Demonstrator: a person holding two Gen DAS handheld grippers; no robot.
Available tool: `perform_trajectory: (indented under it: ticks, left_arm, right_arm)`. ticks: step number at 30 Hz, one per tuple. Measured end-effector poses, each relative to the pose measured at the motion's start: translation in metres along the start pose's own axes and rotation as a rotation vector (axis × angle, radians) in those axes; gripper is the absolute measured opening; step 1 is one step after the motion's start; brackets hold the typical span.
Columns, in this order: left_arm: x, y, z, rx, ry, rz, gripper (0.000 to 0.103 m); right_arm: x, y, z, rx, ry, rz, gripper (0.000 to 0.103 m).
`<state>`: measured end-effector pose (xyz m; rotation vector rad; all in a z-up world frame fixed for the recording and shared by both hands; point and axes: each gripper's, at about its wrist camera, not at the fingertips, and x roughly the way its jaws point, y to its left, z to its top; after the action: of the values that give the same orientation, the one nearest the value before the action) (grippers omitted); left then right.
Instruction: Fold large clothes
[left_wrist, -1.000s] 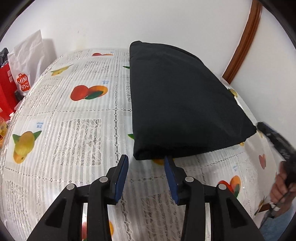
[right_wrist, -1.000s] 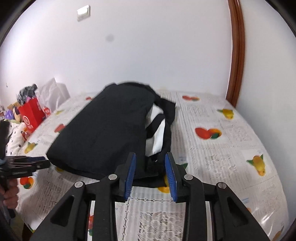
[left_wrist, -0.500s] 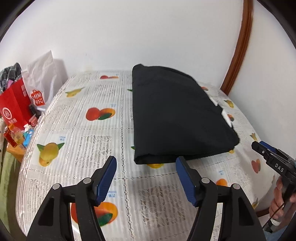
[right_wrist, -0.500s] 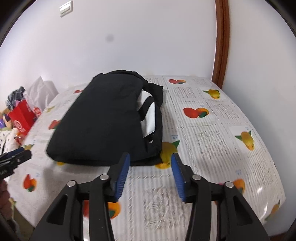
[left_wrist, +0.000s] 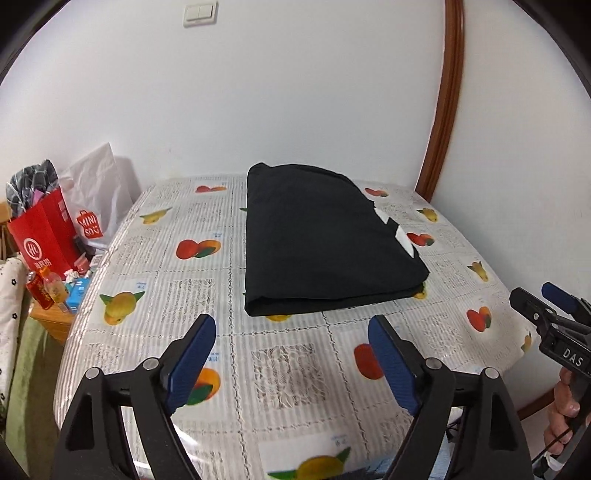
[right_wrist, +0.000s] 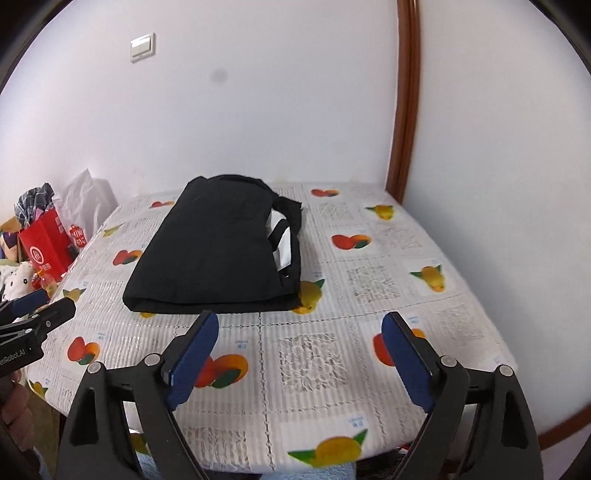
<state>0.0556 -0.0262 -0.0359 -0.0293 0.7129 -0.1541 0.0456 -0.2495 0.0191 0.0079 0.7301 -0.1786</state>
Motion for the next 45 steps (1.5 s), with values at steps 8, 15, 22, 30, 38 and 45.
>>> perform_trajectory:
  ticks: [8, 15, 22, 30, 38, 45]
  left_arm:
    - [-0.031, -0.013, -0.005, 0.030, -0.042, 0.016, 0.093]
    - [-0.041, -0.018, -0.008, 0.031, -0.062, 0.023, 0.094]
    - [-0.041, -0.020, -0.009, 0.039, -0.064, 0.024, 0.094]
    - [-0.039, -0.021, -0.013, 0.037, -0.053, 0.028, 0.094]
    - [-0.040, -0.019, -0.013, 0.039, -0.055, 0.025, 0.094]
    - [-0.039, -0.018, -0.013, 0.037, -0.052, 0.027, 0.094]
  right_arm:
    - [-0.038, -0.006, -0.009, 0.020, -0.012, -0.052, 0.101]
    - [-0.049, -0.015, -0.016, 0.047, -0.007, -0.082, 0.102]
    - [-0.050, -0.016, -0.017, 0.051, -0.004, -0.104, 0.102]
    - [-0.051, -0.014, -0.017, 0.052, -0.005, -0.114, 0.102]
    - [-0.051, -0.013, -0.017, 0.049, -0.001, -0.120, 0.102]
    - [-0.051, -0.011, -0.018, 0.046, 0.002, -0.122, 0.102]
